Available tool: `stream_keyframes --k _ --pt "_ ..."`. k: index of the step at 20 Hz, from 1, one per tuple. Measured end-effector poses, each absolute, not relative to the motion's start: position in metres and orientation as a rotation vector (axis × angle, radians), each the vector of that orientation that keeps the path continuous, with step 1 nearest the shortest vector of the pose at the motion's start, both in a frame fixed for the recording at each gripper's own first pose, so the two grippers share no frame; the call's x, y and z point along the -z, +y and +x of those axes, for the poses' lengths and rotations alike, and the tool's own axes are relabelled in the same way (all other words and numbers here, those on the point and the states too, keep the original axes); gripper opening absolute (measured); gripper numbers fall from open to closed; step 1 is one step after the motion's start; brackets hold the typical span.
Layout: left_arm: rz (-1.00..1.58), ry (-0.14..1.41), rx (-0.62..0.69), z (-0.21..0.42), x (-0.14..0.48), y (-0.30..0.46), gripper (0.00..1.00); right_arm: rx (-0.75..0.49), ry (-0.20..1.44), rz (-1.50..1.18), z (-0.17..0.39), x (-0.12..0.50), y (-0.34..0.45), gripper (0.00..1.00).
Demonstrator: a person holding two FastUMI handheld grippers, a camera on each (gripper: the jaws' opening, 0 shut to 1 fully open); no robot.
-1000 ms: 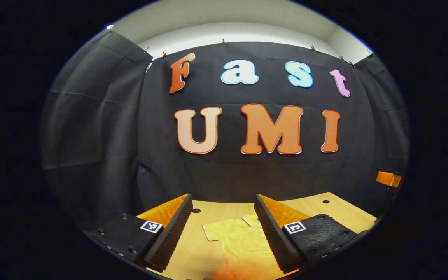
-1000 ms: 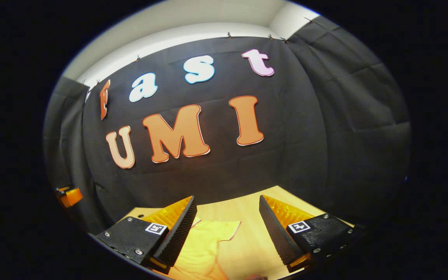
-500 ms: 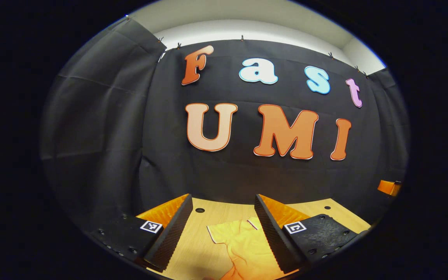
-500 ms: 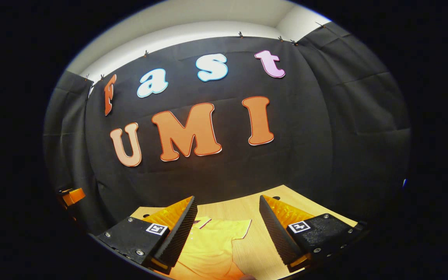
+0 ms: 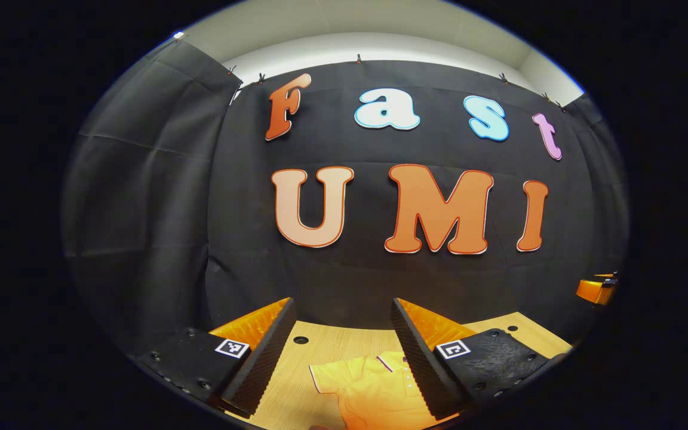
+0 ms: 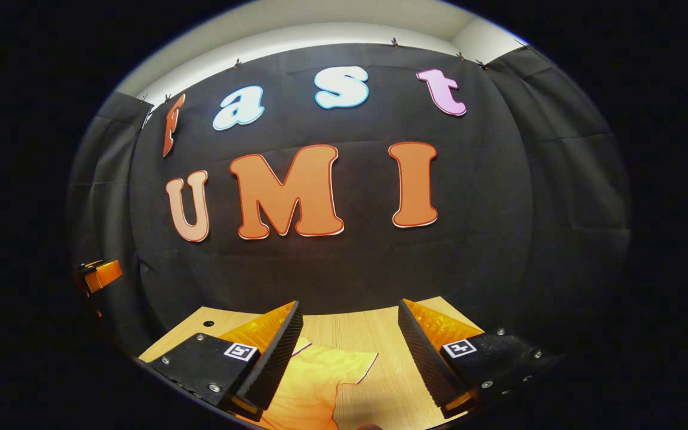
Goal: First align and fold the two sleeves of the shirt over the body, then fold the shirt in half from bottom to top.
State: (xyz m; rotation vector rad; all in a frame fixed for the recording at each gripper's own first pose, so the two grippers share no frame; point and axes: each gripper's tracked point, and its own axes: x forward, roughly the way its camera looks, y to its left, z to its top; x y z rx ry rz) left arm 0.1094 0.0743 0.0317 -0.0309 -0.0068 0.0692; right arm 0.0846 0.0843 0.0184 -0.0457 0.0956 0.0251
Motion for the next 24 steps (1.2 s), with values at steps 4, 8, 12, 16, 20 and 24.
stream_keyframes --k 4,8,12,16,20,24 --pt "-0.014 0.022 -0.087 0.125 -0.019 0.068 0.98 -0.026 0.197 -0.017 0.113 0.001 0.074 0.97" --pt "-0.014 0.043 -0.088 0.14 -0.015 0.069 0.98 0.031 0.371 -0.03 0.141 0.028 0.062 0.97" --pt "0.0 0.069 -0.053 0.16 -0.004 0.07 0.98 0.027 0.547 0.004 0.165 0.055 0.07 0.97" --pt "-0.027 0.1 0.01 0.168 0.008 0.064 0.98 0.068 0.652 -0.061 0.196 0.079 0.069 0.97" --pt "-0.023 0.12 0.019 0.181 0.018 0.078 0.98 0.094 0.794 -0.075 0.222 0.117 0.069 0.97" --pt "-0.03 0.15 -0.002 0.187 0.032 0.105 0.98 0.125 0.949 -0.087 0.24 0.168 0.061 0.98"
